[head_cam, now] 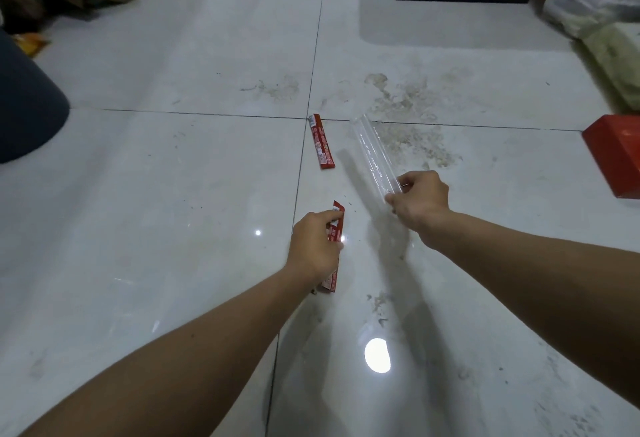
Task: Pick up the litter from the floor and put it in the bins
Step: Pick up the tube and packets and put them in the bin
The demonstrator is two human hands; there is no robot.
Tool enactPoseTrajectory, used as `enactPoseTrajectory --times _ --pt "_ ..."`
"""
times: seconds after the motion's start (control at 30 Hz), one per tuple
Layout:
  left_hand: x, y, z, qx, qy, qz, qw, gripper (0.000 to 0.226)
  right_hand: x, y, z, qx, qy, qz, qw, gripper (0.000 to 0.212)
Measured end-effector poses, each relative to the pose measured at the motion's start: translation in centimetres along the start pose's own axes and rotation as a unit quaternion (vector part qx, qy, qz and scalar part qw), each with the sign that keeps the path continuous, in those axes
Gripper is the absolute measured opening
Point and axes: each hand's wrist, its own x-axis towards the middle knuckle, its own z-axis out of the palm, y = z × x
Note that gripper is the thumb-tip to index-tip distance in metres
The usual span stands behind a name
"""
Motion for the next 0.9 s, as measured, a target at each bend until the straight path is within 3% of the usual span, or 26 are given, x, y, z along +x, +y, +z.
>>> enactPoseTrajectory --times 0.4,0.9 --pt "-2.3 0.5 -12.7 -0.090 0.122 0.019 0.988 0.055 -5.3 -9.1 3.3 0.050 -0.029 -0.064 0.996 0.012" --pt "-9.8 -3.1 -39.3 -0.073 0.328 0.078 0.939 0.055 -19.4 -28.2 16.2 0.124 -0.135 -0.200 0.963 0.008"
